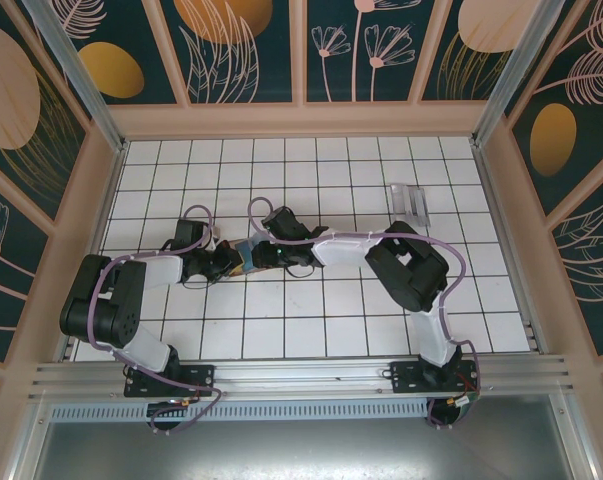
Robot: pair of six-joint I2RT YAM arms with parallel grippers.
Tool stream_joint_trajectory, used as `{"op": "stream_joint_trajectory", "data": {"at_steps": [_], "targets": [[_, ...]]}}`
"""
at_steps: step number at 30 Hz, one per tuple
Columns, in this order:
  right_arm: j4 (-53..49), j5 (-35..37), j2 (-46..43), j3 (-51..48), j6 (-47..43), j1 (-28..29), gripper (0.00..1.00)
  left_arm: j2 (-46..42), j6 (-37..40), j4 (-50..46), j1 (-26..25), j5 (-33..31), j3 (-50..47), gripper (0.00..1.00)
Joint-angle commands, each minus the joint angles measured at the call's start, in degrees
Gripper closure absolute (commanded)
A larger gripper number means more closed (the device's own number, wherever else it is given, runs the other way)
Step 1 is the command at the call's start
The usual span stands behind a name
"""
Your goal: Put the credit cards into the card holder
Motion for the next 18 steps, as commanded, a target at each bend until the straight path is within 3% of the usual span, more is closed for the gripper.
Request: {"op": "stream_joint_trajectory", "data": {"at_steps": [1, 13, 18], "targets": [[2.9, -4.1, 1.6, 0.5, -0.9, 0.3, 0.65, 0.5, 0.4, -3.0, -0.4, -0.3, -0.5, 0.99], [9.9, -4.8, -3.1, -2.9, -2.8, -0.2, 0.7, -2.6, 1.2, -7.3, 0.5, 0.7, 3.5, 0.97], [10.4, -6.1, -2.3, -3.0, -2.8, -0.9, 0.69, -5.4, 0.8, -8.6, 2.2, -0.1, 3.8, 0.89]]}}
